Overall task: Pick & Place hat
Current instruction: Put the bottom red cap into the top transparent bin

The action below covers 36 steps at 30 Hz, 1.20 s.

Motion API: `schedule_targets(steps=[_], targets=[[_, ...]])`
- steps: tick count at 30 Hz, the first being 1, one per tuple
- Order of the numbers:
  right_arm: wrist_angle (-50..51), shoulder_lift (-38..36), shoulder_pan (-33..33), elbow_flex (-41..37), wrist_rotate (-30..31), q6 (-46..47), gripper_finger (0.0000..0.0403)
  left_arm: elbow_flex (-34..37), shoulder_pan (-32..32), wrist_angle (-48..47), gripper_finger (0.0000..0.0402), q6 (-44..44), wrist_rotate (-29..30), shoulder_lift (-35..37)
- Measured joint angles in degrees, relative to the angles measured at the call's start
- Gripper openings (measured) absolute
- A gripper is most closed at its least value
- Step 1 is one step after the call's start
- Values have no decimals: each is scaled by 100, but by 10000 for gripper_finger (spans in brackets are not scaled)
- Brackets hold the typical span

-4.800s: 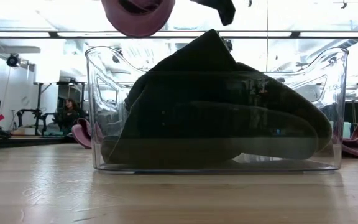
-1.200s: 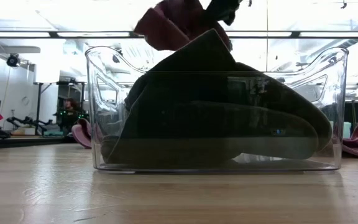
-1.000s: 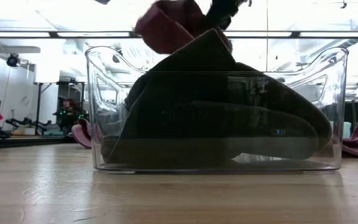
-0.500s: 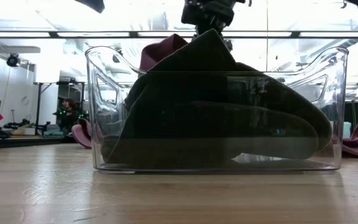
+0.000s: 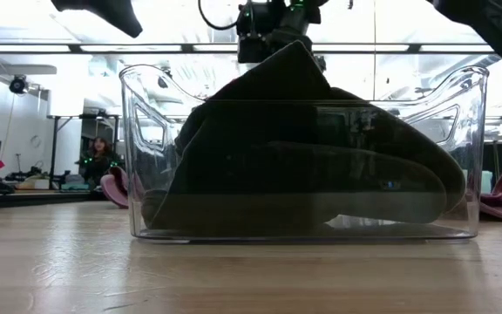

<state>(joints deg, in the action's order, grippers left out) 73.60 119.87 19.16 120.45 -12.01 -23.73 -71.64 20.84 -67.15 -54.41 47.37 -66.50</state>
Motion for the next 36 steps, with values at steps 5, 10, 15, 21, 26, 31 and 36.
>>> schedule_targets(steps=[5,10,15,21,26,31,36], targets=[[0,-6,4,-118,1,23,12,70,0,0,60,-26,0,0],[-6,-2,38,-192,16,82,12,70,-2,2,60,-26,2,0],[-29,-2,43,-301,20,76,13,70,-2,2,60,-26,3,0],[-175,-2,39,-337,17,-29,13,70,-2,4,60,-26,4,0],[-192,-2,39,-337,13,-74,13,70,-2,4,60,-27,4,0],[-44,-2,37,-374,4,-104,15,70,-2,4,60,-23,16,0],[22,-11,37,-503,-2,-159,44,70,-2,2,60,35,66,0]])
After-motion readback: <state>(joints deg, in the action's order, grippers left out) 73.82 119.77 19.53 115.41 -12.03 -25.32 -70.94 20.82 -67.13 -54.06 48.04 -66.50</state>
